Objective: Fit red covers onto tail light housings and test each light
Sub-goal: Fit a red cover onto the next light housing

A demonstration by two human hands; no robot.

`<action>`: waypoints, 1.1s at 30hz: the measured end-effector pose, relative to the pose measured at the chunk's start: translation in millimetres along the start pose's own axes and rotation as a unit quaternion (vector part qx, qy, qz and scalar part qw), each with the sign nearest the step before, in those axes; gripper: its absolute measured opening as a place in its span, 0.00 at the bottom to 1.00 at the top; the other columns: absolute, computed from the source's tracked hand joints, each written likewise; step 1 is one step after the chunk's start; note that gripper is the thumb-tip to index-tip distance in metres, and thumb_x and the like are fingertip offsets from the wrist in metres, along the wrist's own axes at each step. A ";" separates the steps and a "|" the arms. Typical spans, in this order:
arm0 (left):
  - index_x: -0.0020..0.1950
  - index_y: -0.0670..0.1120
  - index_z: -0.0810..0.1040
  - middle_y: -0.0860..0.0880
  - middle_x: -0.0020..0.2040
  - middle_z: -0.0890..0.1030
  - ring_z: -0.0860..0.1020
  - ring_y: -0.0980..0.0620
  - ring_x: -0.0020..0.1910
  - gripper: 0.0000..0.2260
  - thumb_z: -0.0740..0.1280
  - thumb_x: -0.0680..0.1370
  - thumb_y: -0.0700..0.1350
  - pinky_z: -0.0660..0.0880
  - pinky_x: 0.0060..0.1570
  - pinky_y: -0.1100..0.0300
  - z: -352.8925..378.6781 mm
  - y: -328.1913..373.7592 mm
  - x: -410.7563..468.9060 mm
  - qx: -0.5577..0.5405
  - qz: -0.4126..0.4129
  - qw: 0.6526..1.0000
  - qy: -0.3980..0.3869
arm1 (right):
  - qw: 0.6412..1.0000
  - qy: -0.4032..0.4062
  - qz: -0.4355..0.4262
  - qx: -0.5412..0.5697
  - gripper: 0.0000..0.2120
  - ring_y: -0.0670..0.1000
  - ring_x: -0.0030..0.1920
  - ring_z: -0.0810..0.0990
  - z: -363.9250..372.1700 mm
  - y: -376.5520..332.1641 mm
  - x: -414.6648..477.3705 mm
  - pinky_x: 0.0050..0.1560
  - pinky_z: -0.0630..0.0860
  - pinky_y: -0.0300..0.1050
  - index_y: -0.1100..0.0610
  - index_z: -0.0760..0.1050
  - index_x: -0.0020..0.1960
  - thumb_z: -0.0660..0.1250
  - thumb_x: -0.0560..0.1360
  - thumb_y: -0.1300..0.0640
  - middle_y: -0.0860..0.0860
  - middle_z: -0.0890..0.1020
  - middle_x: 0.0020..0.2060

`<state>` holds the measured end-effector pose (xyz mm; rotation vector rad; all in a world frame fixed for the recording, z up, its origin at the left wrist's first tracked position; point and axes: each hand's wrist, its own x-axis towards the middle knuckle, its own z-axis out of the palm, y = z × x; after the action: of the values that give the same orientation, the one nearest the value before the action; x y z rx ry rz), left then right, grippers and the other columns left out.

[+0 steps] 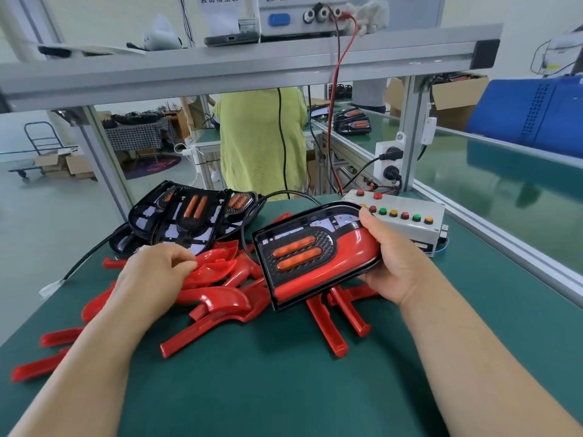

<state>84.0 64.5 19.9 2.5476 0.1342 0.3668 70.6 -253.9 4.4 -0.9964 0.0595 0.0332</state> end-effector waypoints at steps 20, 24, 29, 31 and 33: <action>0.36 0.62 0.82 0.56 0.44 0.80 0.78 0.56 0.45 0.14 0.73 0.75 0.43 0.72 0.46 0.56 -2.4 -31.7 13.0 0.002 0.046 0.997 -0.054 | 0.998 0.039 0.047 0.006 0.10 0.54 0.37 0.84 -1.1 1.3 0.6 0.46 0.82 0.52 0.57 0.82 0.46 0.62 0.77 0.57 0.55 0.86 0.41; 0.38 0.65 0.82 0.58 0.43 0.84 0.81 0.56 0.47 0.12 0.75 0.74 0.47 0.77 0.55 0.50 0.1 -31.2 11.9 -0.002 0.045 0.991 -0.123 | 0.999 0.031 0.040 0.007 0.11 0.55 0.38 0.84 -1.6 0.1 1.2 0.51 0.80 0.53 0.57 0.83 0.46 0.62 0.77 0.57 0.56 0.86 0.42; 0.40 0.63 0.83 0.60 0.44 0.84 0.80 0.59 0.49 0.10 0.73 0.76 0.47 0.76 0.56 0.54 -0.6 -33.6 14.3 -0.006 0.054 0.989 -0.134 | 0.998 0.034 0.043 0.012 0.11 0.54 0.37 0.85 -1.1 1.5 2.3 0.47 0.81 0.52 0.58 0.83 0.45 0.61 0.78 0.57 0.56 0.86 0.41; 0.44 0.61 0.83 0.60 0.45 0.84 0.81 0.59 0.49 0.10 0.72 0.77 0.44 0.75 0.56 0.57 -3.9 -35.7 14.9 -0.005 0.049 0.986 -0.159 | 0.998 0.038 0.043 0.013 0.11 0.54 0.37 0.85 -0.9 1.8 2.3 0.45 0.82 0.53 0.58 0.82 0.47 0.61 0.78 0.57 0.56 0.86 0.41; 0.45 0.58 0.83 0.59 0.43 0.85 0.82 0.58 0.48 0.11 0.71 0.77 0.40 0.74 0.53 0.60 -6.1 -35.7 15.7 -0.015 0.044 0.982 -0.182 | 0.998 0.039 0.043 0.015 0.11 0.54 0.37 0.85 -1.6 1.8 3.0 0.46 0.82 0.54 0.58 0.82 0.49 0.61 0.78 0.57 0.56 0.86 0.42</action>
<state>96.6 100.3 9.1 2.5472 -0.1213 -0.0679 73.4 -254.2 1.9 -0.9647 0.1735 0.0721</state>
